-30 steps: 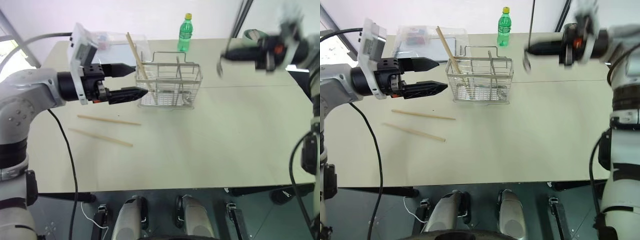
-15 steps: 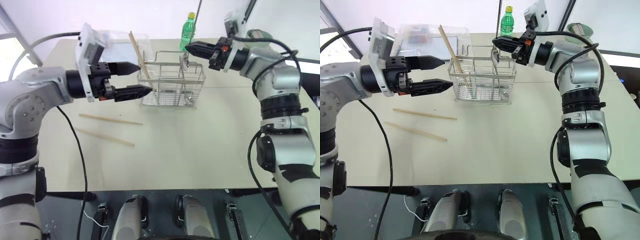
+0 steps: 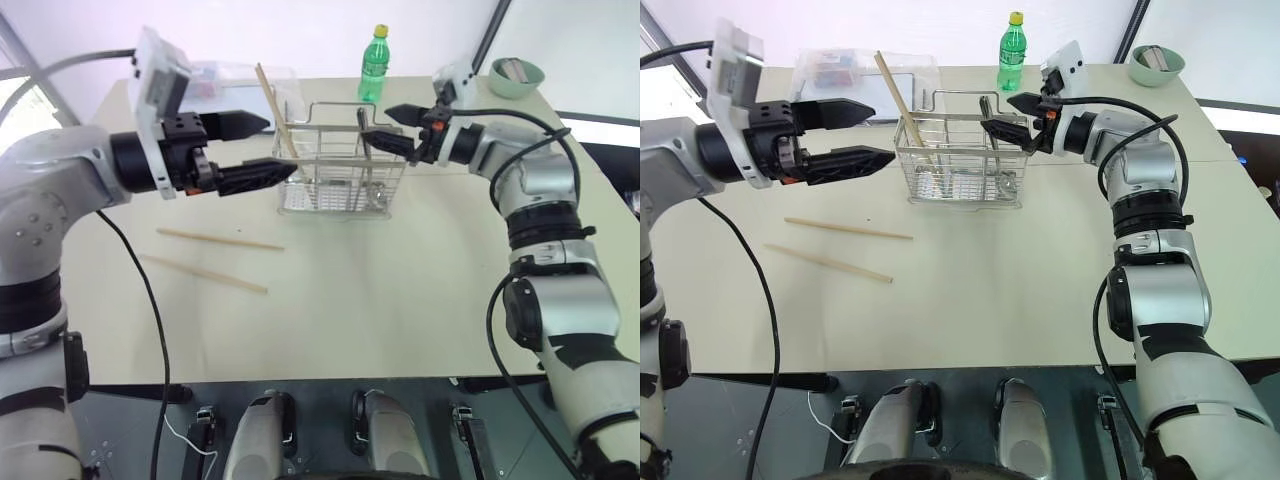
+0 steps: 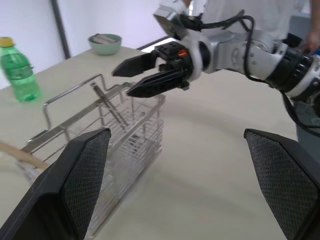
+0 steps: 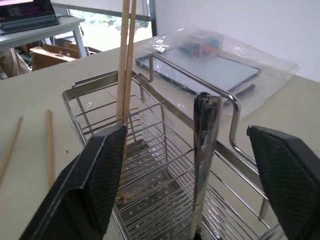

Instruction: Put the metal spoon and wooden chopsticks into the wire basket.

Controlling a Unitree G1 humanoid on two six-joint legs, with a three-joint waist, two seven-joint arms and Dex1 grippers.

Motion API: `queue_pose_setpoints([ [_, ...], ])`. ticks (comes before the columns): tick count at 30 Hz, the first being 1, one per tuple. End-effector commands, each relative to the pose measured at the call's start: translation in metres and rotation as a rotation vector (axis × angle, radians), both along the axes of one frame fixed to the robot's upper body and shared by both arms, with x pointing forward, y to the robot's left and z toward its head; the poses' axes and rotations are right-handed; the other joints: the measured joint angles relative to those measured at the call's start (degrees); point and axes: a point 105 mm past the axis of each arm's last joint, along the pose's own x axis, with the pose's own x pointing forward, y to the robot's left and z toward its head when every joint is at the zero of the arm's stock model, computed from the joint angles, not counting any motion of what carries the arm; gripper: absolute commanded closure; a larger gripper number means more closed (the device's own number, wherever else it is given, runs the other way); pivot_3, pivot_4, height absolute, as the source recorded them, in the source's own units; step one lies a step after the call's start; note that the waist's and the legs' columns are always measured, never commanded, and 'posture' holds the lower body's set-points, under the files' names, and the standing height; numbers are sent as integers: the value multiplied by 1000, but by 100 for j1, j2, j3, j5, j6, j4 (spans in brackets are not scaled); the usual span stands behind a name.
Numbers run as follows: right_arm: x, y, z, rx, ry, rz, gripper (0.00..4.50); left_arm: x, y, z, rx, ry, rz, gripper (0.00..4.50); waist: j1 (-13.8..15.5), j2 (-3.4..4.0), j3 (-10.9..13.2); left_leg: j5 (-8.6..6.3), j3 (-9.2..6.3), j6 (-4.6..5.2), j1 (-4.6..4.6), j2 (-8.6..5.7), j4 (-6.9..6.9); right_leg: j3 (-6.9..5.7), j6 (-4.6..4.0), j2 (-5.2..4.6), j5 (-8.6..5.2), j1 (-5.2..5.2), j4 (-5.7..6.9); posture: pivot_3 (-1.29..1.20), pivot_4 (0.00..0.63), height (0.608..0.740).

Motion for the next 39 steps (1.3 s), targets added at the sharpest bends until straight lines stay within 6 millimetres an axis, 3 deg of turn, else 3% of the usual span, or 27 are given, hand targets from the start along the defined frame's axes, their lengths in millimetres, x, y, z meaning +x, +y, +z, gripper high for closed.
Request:
queue_pose_setpoints([
  [1, -26, -13, 63, 65, -155, 65, 556, 17, 28, 24, -145, -21, 274, 0, 20, -2, 2, 0, -3, 0, -1, -1, 0, 0, 0, -2, 0, 1, 0, 0, 150, 707],
  [4, -52, -22, 76, 73, -182, 173, 556, 32, 45, 23, -285, 77, 485, 0, 18, -6, 2, -1, -8, 2, 1, -2, 0, -1, 2, -4, 1, 7, -1, 0, 150, 707],
  [6, -81, -27, 80, 47, -179, 282, 556, 37, 42, 14, -438, 188, 521, 0, 58, -8, 2, -1, -14, 3, 5, -4, 0, -4, 4, -6, 0, 17, -2, 0, 150, 707],
  [8, -107, -28, 74, 2, -136, 391, 556, 38, 40, 5, -476, 242, 577, 0, 68, -11, 2, -7, -20, 13, 17, -2, 2, -7, 7, -7, 0, 33, -9, 0, 150, 707],
  [13, -142, -30, 50, -69, -38, 507, 556, 52, 91, -64, -451, 544, 1178, 0, 96, -22, 4, -14, -19, 23, 21, -4, 4, -10, 12, -7, 4, 38, -12, 0, 150, 707],
  [17, -138, -28, 43, -36, -29, 462, 556, 54, 99, -96, -467, 741, 1377, 0, 134, -26, 6, -18, -18, 27, 23, -2, 4, -8, 11, -5, 5, 36, -11, 0, 150, 707],
  [25, -133, -24, 35, -9, -30, 414, 556, 44, 110, -106, -466, 865, 1616, 0, 267, -60, 7, -12, -10, 11, 6, -7, 9, -9, 11, -9, 5, 26, -20, 0, 150, 707],
  [39, -133, -24, 33, 40, -25, 364, 556, 30, 111, -163, -351, 1025, 1706, 0, 291, -61, 7, -12, -7, 12, 3, -3, 7, -9, 9, -8, 6, 17, -16, 0, 150, 707],
])
